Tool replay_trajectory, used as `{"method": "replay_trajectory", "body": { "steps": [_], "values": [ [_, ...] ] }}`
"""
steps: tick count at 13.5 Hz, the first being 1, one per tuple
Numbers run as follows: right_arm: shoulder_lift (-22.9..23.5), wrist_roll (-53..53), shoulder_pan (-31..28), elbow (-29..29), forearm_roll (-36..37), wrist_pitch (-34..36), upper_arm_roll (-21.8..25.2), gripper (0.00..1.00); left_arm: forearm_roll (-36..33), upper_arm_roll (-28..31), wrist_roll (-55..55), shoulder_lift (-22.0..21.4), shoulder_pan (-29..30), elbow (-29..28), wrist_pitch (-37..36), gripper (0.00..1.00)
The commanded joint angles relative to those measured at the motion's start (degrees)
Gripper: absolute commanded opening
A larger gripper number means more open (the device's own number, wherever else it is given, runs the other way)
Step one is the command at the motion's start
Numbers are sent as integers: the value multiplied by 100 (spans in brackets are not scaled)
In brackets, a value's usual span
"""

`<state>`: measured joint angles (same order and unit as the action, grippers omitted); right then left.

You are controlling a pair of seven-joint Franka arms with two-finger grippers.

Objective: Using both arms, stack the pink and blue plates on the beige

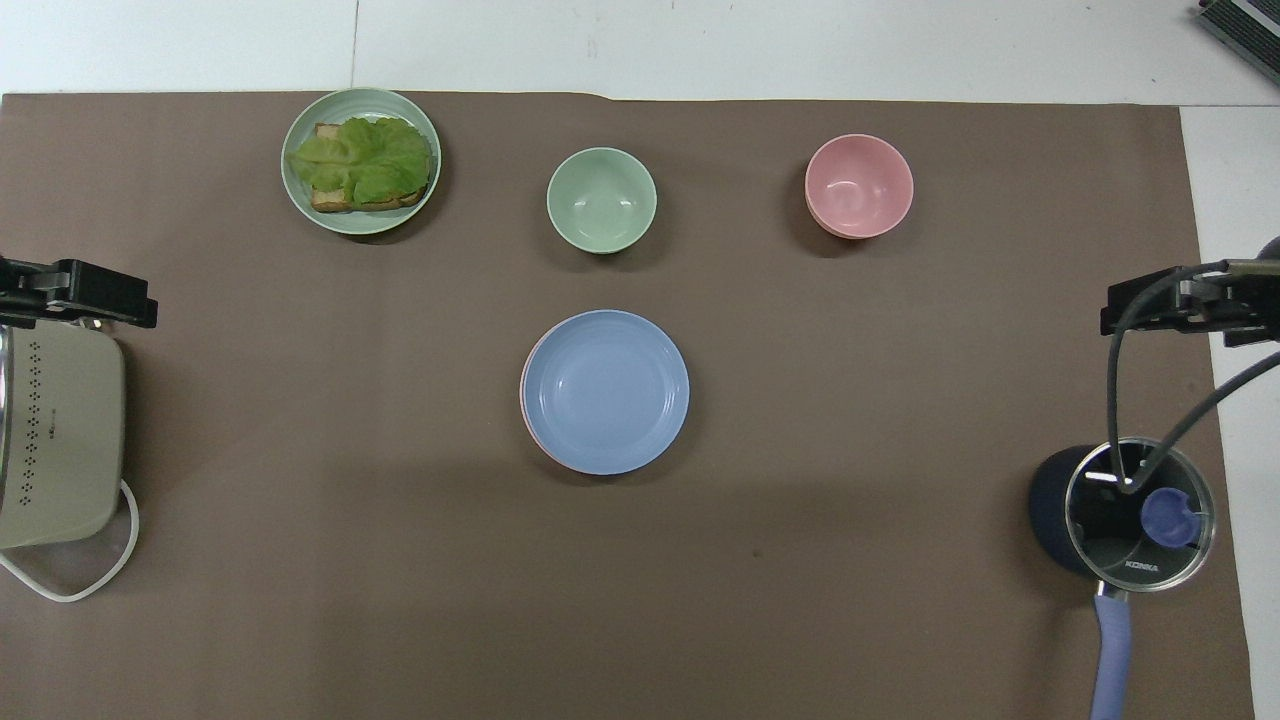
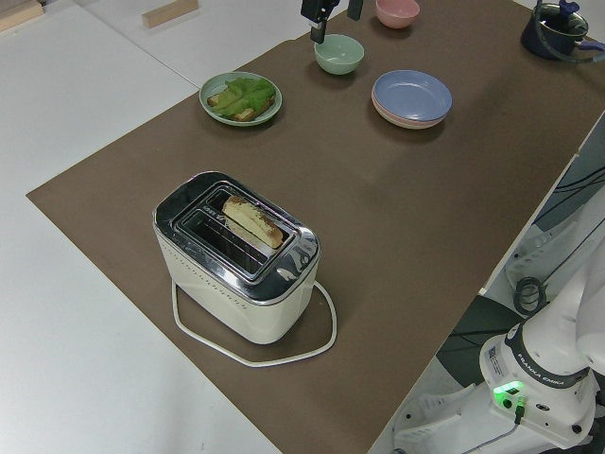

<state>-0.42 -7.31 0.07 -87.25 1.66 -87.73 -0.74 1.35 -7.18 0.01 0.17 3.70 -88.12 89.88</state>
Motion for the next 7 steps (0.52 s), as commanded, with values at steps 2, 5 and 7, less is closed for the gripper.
{"method": "replay_trajectory", "body": {
  "steps": [2,5,7],
  "values": [
    [7,160,-69,32,-16,99,-50,100,-65,-20,43,-35,17,-12,-84,100],
    [-2,168,-69,15,-16,99,-50,100,-65,-20,43,-35,17,-12,-84,100],
    [-11,160,-69,-3,-16,90,-50,100,-65,-20,43,-35,17,-12,-84,100]
  ]
}}
